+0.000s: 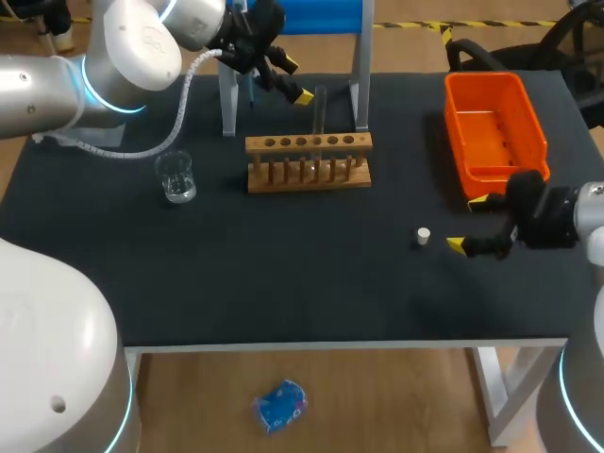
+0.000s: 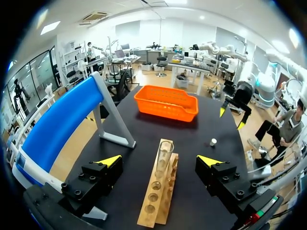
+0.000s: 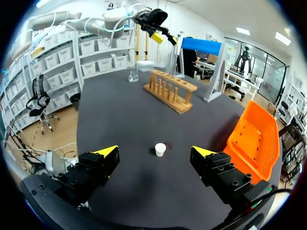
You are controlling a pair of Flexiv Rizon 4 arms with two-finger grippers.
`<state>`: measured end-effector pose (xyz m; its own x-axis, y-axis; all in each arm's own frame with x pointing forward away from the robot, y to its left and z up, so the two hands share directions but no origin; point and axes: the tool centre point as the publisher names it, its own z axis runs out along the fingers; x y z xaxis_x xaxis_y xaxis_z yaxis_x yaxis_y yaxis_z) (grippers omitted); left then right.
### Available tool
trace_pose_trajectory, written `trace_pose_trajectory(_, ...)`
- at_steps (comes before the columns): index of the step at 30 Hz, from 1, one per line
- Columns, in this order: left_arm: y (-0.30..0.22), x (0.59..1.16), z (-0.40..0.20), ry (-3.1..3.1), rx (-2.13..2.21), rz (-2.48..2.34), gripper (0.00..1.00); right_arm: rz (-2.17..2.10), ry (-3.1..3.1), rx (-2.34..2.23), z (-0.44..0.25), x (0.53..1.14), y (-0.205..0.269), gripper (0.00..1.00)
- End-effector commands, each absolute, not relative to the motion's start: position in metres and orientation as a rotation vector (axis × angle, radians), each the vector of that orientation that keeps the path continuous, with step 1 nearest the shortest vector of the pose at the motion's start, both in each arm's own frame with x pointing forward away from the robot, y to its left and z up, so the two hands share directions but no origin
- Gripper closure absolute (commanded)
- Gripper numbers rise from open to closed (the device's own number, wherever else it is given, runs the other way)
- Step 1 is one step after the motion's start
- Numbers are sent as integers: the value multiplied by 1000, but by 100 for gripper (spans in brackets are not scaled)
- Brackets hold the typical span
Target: Invert the test tube, pick up the pipette, mount the tip to pipette, aspirate from beaker and dispense into the tube, eject the tip, return the pipette, and cap with the stopper.
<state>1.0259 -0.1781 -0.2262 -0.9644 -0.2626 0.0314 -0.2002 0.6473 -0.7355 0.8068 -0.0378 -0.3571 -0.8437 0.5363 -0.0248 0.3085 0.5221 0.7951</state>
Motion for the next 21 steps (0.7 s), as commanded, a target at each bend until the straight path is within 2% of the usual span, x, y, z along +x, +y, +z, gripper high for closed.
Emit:
trace_pose_trajectory(1,-178,1026,-225,2787,-393,-1220,0,1198,2494,735,-374,814,-25,0)
trace_pose_trajectory(18,-178,1026,-225,2787,-393,-1220,0,1248,2446,896,-398,821,-5,0)
trace_pose_trajectory(21,-178,1026,-225,2787,-393,-1220,0,1252,2442,911,-400,820,-3,8)
